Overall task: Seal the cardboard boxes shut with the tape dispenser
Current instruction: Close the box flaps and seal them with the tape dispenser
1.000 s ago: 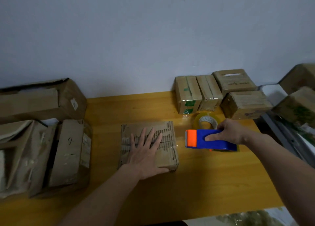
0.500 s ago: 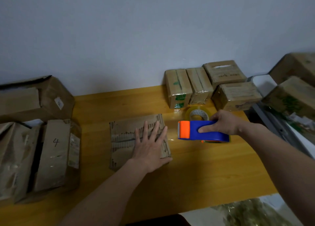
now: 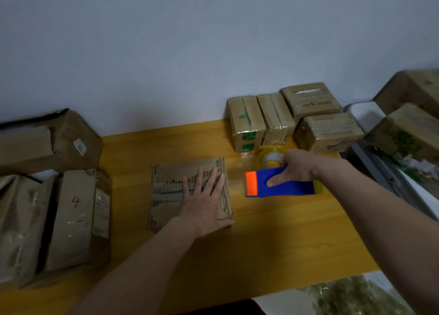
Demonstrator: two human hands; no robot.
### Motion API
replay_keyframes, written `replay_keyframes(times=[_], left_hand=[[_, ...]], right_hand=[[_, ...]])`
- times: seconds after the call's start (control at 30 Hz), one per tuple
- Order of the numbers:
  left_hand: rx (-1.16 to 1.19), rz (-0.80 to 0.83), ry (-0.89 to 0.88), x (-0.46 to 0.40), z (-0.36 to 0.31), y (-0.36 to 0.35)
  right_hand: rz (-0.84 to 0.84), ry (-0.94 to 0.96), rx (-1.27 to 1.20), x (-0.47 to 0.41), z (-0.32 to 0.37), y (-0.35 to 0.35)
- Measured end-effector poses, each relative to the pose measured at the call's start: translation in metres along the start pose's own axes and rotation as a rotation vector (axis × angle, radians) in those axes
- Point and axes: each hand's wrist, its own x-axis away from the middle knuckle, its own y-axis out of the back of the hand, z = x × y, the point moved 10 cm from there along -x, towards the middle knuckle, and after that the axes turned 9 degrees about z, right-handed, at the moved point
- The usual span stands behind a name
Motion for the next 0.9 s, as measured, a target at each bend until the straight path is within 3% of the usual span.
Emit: replay_keyframes(times=[0.13,0.27,0.53,0.63,0.73,0.83,0.9], left_hand=[[0.02,0.0,0.03,0.001,0.001,0.0],[0.038,0.014,0.059,0.003,0.003,-0.003],[0.084,0.006,0.064,0.009,0.006,0.006],[0.038,-0.008,0.047,0.019,0.019,0.005],[0.013,-0.011,0.034,0.034,0.036,-0.004],[0.038,-0.021,0.056,0.05,0.057,-0.014],[0.072,-0.021,0.066,0.062,0.069,-0.019]], right_hand=[[-0.117,-0.066,0.205,-0.002,0.029,0.002],[-0.384,-0.115,0.599,-0.001,0.046,-0.01],[-0.516,-0.215,-0.049,-0.012,0.008,-0.064],[-0.533,-0.259,-0.059,-0.02,0.009,-0.103],[-0.444,-0.349,-0.019,-0.035,0.008,-0.147],[-0.346,-0.327,-0.205,-0.054,0.004,-0.175],[-0.425,-0.313,-0.388,-0.047,0.0,-0.171]])
